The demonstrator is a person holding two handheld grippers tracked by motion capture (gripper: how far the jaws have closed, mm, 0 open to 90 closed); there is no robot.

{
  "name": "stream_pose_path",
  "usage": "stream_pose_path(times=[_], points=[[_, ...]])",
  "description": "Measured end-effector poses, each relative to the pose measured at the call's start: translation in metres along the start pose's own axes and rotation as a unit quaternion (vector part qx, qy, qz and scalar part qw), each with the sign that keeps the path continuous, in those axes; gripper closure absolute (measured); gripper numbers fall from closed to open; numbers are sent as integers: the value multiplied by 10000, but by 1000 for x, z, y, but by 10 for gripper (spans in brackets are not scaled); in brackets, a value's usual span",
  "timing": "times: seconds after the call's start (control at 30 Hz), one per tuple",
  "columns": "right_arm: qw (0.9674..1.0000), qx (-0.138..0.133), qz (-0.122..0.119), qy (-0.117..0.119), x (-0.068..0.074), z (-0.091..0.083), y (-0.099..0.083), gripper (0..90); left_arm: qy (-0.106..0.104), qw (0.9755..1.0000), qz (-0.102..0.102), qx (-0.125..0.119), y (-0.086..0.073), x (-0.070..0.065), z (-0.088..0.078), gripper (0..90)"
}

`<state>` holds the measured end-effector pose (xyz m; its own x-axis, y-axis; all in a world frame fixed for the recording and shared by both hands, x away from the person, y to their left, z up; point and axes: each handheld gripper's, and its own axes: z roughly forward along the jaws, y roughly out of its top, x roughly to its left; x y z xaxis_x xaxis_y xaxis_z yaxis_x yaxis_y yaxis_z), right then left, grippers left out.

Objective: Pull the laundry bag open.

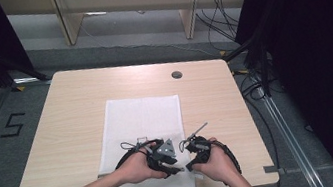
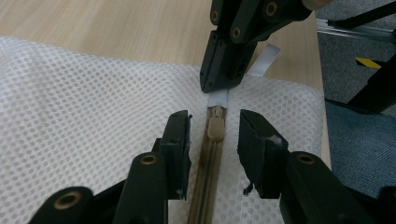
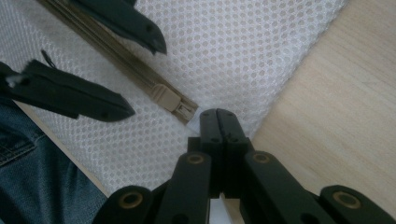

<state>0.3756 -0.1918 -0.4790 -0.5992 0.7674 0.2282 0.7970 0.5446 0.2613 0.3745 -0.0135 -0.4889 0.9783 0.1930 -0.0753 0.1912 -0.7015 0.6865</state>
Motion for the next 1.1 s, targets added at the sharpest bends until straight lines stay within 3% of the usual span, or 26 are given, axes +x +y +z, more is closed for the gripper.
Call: stream_pose_path(times=[0.13,0.27,0.3,0.37,0.43,0.47,0.5,0.53,0.57,0.73,0.97,1.1], points=[[10000,58,50,51,0,-1,0,900,0,9999,56,85,0,-1,6,647],[10000,15,-85,-7,-1,0,0,900,-13,9998,130,126,1,-2,10,651],[9999,12,-133,-14,-1,0,1,900,-9,9999,47,88,2,-3,11,648],[9999,28,-100,-5,-1,0,1,900,-3,9998,169,113,3,-1,12,651],[9999,25,-105,2,-1,0,1,900,36,9998,138,119,3,-2,13,657],[9999,27,-104,7,-2,0,1,900,-65,9998,121,129,3,-2,14,659],[9999,31,-106,16,-2,0,1,900,15,9998,164,122,3,-2,15,662],[10000,53,-17,16,-1,0,1,900,7,9998,170,123,2,-2,15,665],[9999,23,-115,19,-2,0,1,900,-6,9997,178,146,2,-3,16,668],[10000,65,-13,7,0,0,1,900,61,9993,331,154,2,-4,18,670],[9999,61,-104,-36,-1,1,1,900,90,9992,304,230,3,-4,18,731],[9999,75,-71,-11,-1,0,1,900,186,9986,404,270,5,-7,18,747]])
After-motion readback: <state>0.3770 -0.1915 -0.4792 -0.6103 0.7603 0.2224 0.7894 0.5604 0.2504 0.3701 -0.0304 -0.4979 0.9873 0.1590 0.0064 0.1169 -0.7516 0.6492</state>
